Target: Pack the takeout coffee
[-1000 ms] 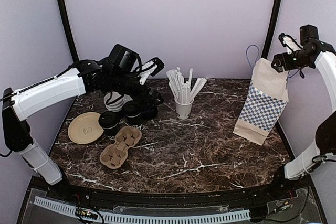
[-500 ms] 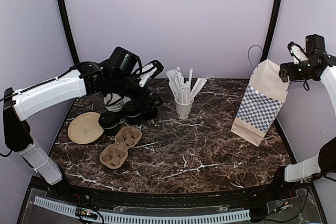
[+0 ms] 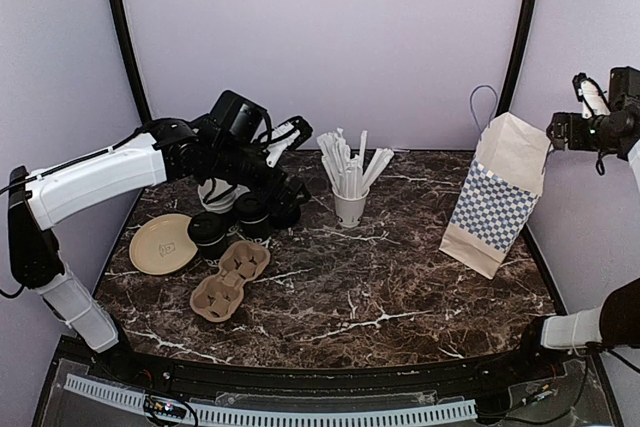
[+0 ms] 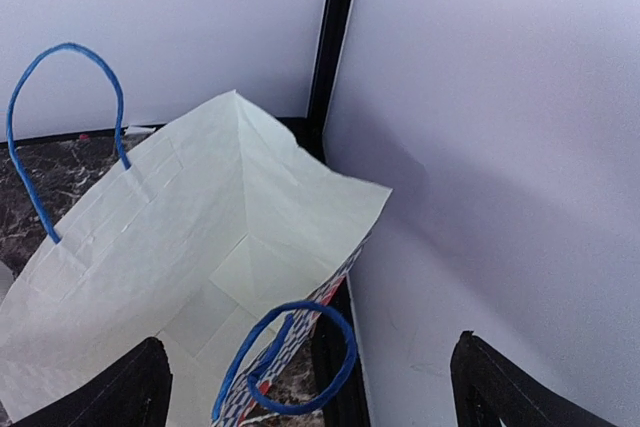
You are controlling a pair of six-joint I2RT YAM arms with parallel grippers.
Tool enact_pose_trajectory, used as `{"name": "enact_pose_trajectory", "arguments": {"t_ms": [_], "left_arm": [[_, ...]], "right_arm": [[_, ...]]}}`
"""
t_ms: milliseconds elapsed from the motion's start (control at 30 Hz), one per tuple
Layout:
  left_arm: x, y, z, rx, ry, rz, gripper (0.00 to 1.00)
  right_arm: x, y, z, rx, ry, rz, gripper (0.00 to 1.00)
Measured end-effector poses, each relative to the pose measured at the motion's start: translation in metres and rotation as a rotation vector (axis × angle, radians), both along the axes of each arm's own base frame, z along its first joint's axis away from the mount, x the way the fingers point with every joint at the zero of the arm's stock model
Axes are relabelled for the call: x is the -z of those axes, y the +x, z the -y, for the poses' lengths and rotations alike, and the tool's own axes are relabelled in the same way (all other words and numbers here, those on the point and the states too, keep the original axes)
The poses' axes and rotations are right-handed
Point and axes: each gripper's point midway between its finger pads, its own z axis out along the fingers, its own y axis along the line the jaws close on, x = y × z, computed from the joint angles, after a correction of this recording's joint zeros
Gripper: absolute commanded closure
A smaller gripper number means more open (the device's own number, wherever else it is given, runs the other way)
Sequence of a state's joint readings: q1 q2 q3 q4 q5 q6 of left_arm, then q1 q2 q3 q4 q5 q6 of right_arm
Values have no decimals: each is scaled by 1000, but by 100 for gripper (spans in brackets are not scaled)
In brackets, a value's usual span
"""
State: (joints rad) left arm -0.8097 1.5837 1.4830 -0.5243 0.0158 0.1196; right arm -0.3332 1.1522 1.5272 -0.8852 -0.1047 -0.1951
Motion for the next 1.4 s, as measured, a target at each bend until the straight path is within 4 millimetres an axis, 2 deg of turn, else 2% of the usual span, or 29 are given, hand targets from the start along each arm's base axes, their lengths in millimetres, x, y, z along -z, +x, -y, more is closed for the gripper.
{"name": "enact_pose_trajectory", "arguments": {"t_ms": [200,333,567,633,700,733,900,1000,1133,1400], "left_arm": [[1,0,0,-1,3,-2,1],[3,1,0,-1,6,-4,1],[7,1,0,-1,14,-12,2],[7,1,0,-2,16,-14,2],[7,1,-1,-5,19,-12,2],[7,2,-1,-10,21,-9,2],[7,4,-3,-21,29,-2,2],[8,4,-4,-25,33,0,2],[10,3,-6,-29,45,-6,2],[9,5,-15,-60,78,4,1]], "right_arm": [[47,-11,-17,-40,151,-89,2],[64,-13,-24,-51,207,-124,5],[80,5,-22,-39,280,-171,33],[85,13,-18,-31,292,-190,49],[88,21,-15,-21,299,-202,63],[90,24,-13,-14,305,-208,67],[92,29,-12,-11,316,-217,74],[91,30,-12,-15,317,-214,83],[89,30,-15,-31,320,-212,100],[79,37,-22,-91,335,-197,100]]}}
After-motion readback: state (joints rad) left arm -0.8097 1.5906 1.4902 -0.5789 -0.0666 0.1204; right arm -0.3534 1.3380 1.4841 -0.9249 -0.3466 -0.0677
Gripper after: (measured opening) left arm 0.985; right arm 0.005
